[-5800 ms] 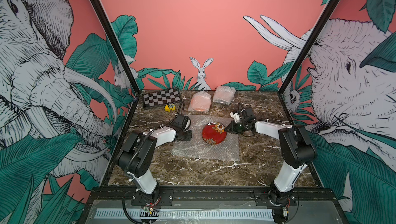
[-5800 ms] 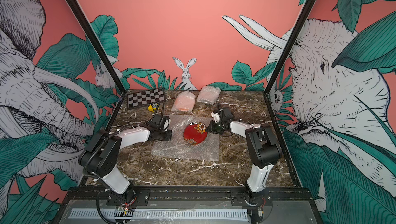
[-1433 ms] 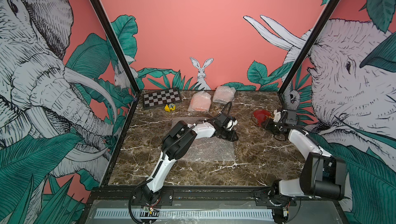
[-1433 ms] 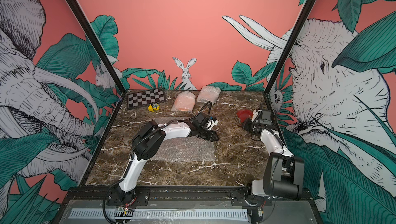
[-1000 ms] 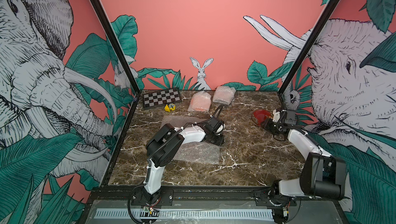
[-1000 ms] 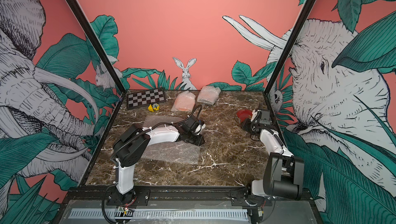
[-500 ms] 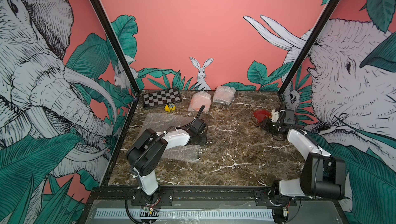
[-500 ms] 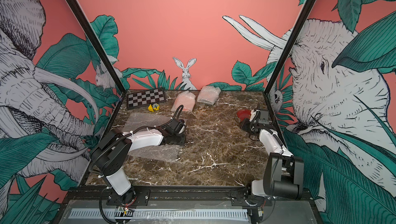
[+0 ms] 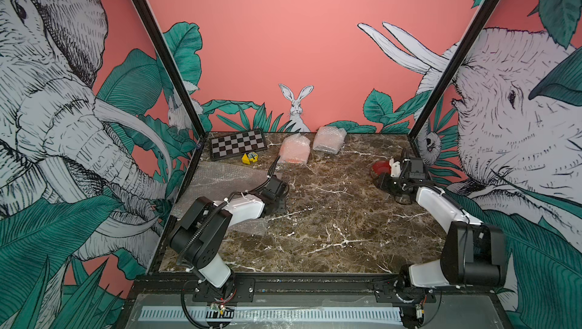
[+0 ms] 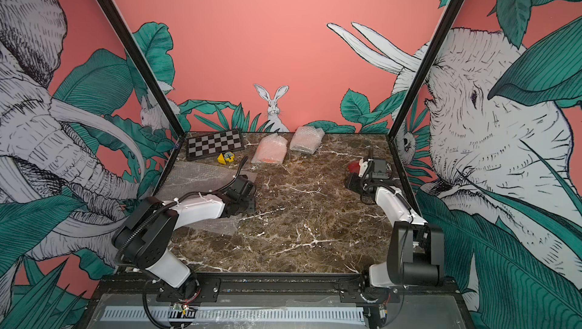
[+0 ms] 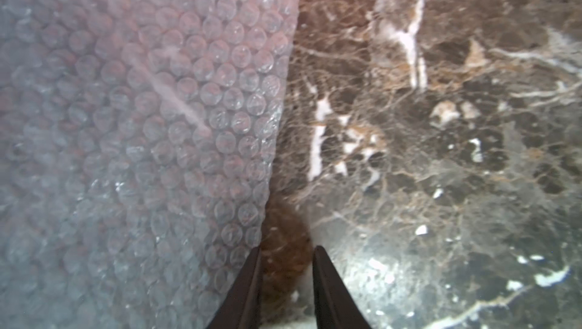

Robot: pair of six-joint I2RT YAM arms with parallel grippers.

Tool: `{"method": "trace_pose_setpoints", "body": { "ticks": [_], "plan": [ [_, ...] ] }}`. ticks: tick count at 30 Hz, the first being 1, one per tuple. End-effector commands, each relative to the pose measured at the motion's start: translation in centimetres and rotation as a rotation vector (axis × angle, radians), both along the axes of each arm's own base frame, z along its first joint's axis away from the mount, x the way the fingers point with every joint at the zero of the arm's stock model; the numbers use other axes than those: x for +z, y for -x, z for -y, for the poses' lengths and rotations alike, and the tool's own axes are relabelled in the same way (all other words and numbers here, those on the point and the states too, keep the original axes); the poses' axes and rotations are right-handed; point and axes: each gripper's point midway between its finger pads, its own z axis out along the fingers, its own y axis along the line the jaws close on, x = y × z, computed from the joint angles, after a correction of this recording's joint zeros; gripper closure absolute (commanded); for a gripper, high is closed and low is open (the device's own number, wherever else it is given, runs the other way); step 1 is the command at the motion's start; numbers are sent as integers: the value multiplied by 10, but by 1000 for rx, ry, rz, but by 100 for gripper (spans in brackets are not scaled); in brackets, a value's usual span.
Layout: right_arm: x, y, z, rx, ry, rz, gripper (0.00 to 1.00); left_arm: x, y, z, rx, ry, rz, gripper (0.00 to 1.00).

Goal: Unpack dinner plates from bubble wrap
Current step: Move the bubble wrap to the center of the board.

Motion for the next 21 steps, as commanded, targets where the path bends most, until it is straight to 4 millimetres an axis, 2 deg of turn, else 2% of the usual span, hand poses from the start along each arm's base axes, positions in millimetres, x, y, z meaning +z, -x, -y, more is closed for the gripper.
{"method": "trace_pose_setpoints", "body": {
  "ticks": [1,5,11,13,18,19,21],
  "plan": [
    [6,-10,-21,67,-5,23,54,3,5,-8,23,0,-4,68],
    [6,-22,-48,116,-29,30,53,19,3,8,-57,62,20,63],
    [4,-52,-105,214,-104,43,50,54,5,22,-158,119,73,54],
    [3,-64,-125,240,-144,45,50,65,7,20,-177,116,87,48],
    [-2,-91,-163,280,-206,46,47,86,13,3,-173,53,136,44],
    [6,-101,-172,288,-226,68,46,88,15,-1,-172,38,141,43],
    [7,-113,-184,294,-262,73,44,92,17,-8,-167,11,146,43]
  ]
}}
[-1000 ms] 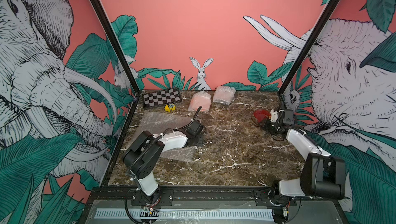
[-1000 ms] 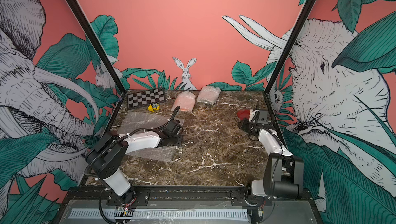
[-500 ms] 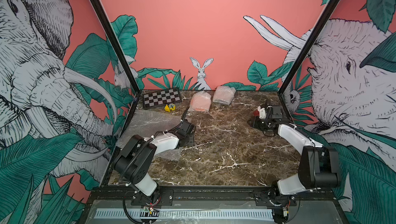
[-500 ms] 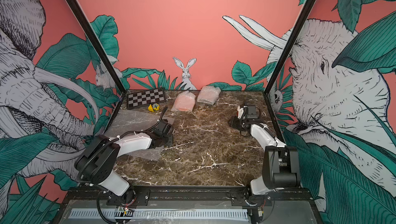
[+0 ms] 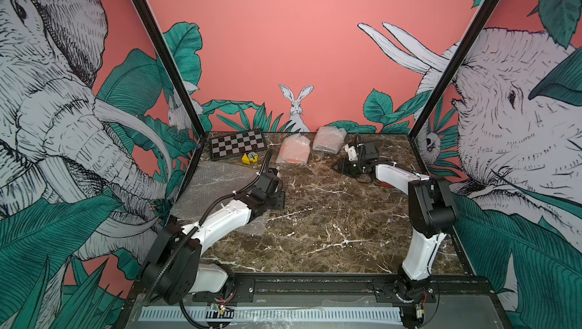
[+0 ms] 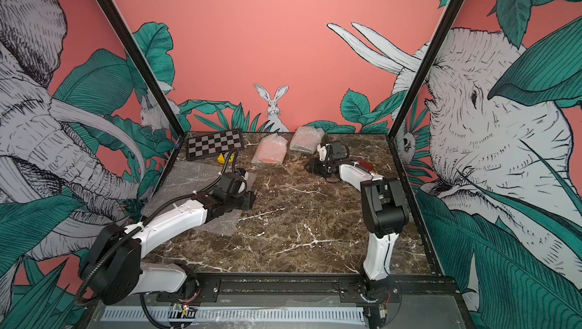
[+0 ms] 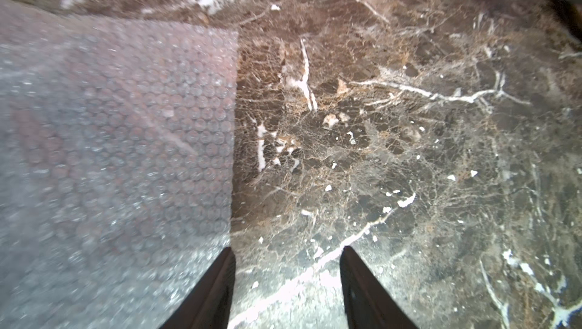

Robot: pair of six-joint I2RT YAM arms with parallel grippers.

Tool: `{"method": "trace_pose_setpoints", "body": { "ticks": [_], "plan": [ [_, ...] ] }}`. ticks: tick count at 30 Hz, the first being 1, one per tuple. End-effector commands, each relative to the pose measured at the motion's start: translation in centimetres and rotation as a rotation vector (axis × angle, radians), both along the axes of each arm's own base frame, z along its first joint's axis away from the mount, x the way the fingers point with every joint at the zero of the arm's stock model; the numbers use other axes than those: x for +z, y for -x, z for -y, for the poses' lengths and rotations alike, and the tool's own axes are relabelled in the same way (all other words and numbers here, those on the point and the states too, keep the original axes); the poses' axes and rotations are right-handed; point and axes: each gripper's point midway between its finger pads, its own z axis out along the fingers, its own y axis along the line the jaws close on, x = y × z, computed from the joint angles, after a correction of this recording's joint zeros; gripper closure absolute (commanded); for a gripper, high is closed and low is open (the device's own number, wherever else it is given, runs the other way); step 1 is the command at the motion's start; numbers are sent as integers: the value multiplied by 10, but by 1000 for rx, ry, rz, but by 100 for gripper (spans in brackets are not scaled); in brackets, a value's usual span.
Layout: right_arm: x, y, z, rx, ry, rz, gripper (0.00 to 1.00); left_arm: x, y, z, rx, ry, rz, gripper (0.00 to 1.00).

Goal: Unpack dinner plates from bubble wrap
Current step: Move the bubble wrap to the center of the board.

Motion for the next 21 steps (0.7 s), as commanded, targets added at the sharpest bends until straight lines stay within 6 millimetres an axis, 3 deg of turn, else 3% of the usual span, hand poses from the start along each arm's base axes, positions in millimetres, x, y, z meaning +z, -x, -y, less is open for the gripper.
{"method": "trace_pose_setpoints", "body": {
  "ticks": [1,8,13,21],
  "plan": [
    [22,-24,-24,10,-103,51,43,11,6,-19,16,-79,7,43],
    [11,-58,-52,-9,-184,29,35,23,15,-34,35,-123,29,43],
    [3,-78,-71,-15,-244,4,35,27,19,-38,40,-124,35,43],
    [-14,-95,-93,-37,-268,-26,37,28,22,-42,44,-126,36,43]
  ]
}}
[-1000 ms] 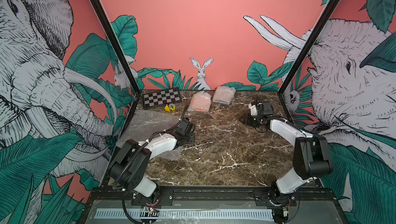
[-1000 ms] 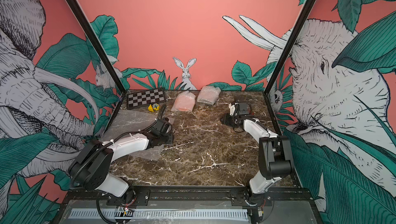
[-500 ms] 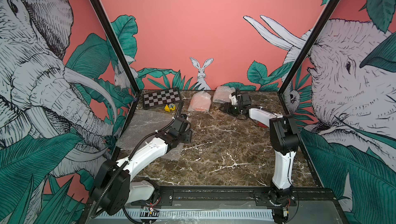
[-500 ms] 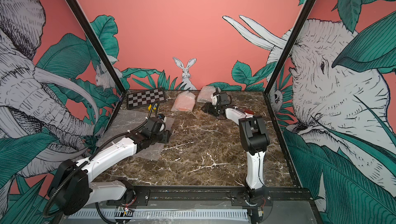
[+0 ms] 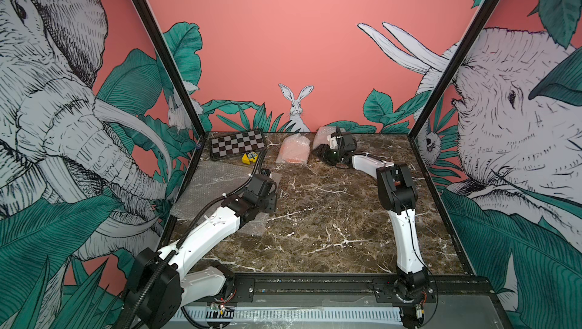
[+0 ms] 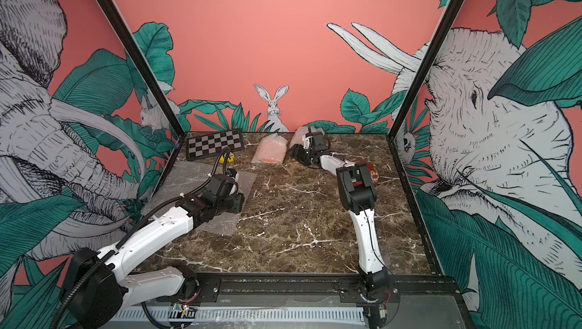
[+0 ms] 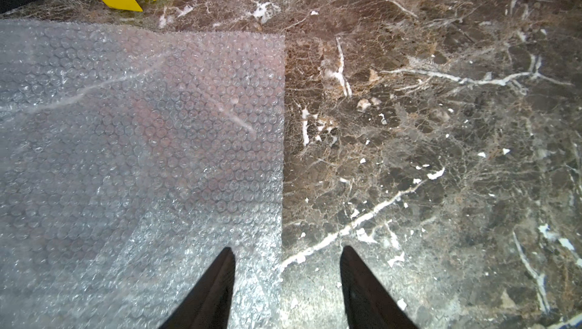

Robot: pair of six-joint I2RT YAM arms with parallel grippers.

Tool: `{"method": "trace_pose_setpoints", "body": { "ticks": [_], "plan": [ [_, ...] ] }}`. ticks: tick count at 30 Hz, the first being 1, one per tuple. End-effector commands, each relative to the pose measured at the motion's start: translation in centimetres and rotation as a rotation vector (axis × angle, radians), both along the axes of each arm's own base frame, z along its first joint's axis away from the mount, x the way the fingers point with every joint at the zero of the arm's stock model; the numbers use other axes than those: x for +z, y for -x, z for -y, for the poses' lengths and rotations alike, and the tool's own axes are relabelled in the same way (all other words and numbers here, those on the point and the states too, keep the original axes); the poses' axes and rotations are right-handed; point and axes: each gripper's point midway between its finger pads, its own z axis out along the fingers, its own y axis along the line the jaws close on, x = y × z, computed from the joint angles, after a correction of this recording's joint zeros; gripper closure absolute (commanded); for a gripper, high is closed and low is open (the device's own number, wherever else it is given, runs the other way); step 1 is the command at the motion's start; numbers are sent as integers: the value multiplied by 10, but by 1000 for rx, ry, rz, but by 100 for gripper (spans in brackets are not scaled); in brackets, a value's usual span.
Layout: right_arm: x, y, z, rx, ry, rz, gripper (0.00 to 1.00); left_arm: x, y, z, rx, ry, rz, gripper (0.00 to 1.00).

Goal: Unpack dinner plates from bubble wrap
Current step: Move the bubble wrap to the center of the board, then pick up the bubble wrap from the center of the board.

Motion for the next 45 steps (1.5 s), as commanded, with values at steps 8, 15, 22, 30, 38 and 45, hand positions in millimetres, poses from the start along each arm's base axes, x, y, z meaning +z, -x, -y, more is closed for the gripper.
{"method": "trace_pose_setpoints", "body": {
  "ticks": [8,15,22,30,38,45],
  "plan": [
    [-10,-18,-33,-14,-63,-19,42,2,7,-8,18,-3,-1,43],
    [-23,-20,-40,-21,-58,-39,46,-3,10,-10,18,-7,-9,43],
    [-34,-21,-50,-14,-82,-61,57,-4,11,-11,18,-8,-11,44],
    [-20,-19,-53,-2,-107,-32,78,-8,13,-13,21,-15,-16,44],
    [31,-6,-39,8,-146,57,84,-8,13,-13,20,-13,-13,44],
    [60,24,-5,-8,-141,98,84,-8,10,-9,15,1,-11,44]
  ]
}}
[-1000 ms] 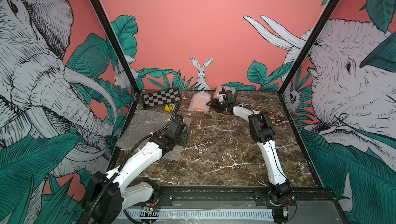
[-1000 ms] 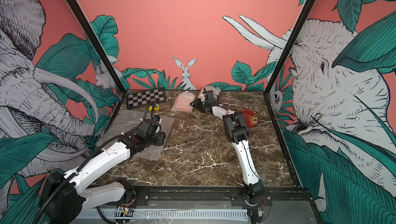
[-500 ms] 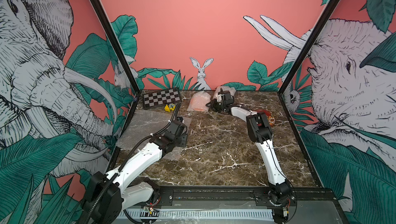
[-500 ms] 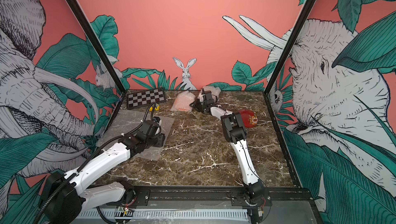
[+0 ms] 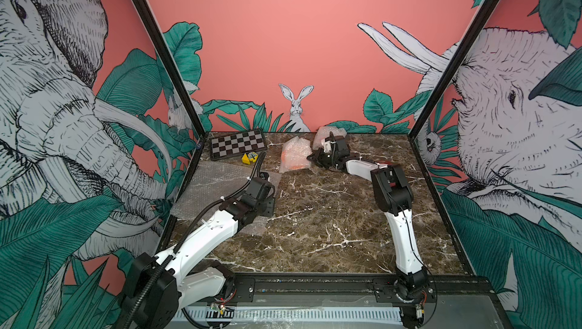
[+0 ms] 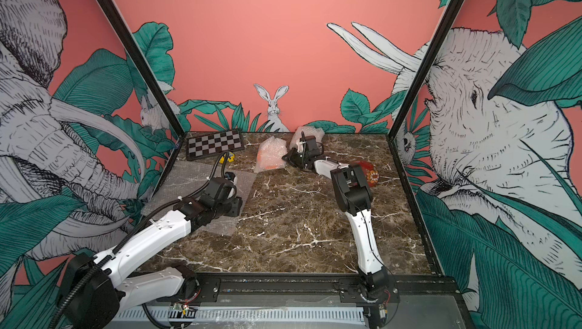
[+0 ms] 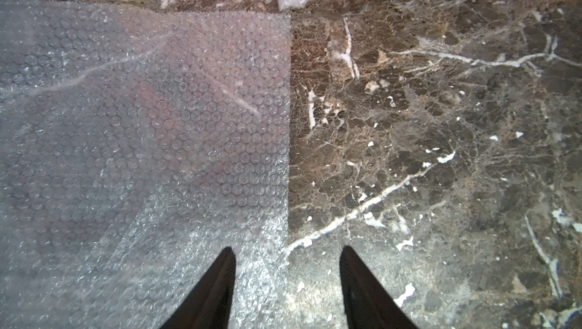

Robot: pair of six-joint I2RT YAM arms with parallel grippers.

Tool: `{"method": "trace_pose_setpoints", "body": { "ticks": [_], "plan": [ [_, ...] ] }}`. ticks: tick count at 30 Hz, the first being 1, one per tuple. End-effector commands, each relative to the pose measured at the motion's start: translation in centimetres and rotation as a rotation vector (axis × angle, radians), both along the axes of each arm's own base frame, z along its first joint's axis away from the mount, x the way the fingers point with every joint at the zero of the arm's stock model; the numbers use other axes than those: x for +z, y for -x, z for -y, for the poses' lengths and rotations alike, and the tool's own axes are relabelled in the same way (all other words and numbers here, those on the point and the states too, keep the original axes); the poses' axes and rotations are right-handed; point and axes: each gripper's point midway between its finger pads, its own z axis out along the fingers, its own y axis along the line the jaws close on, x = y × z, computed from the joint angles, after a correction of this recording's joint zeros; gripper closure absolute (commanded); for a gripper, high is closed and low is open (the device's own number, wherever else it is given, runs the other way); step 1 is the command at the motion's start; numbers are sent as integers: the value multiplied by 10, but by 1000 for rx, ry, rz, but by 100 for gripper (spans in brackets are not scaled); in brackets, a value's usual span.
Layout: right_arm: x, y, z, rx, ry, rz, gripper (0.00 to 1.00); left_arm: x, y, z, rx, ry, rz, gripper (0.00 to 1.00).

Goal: Unpack dinner plates from bubble wrap
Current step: Pick up the bubble wrap from the center of the board, then place the bubble wrap at the center of the board.

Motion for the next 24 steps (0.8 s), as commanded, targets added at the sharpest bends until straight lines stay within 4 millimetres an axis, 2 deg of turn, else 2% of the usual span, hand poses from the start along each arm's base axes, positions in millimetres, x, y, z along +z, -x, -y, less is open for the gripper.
{"method": "trace_pose_setpoints", "body": {
  "ticks": [1,5,13,20,24],
  "plan": [
    [56,2,18,-7,-52,142,84,-2,0,-1,12,11,3,43],
    [53,31,38,-11,-33,136,85,0,-4,3,3,22,9,43],
    [22,103,60,13,-3,44,86,7,-11,21,-51,69,10,44],
    [-2,145,73,23,52,-7,86,11,-18,41,-124,90,-3,45],
    [-17,165,72,37,47,-49,86,16,-20,55,-178,84,-4,45]
  ]
}}
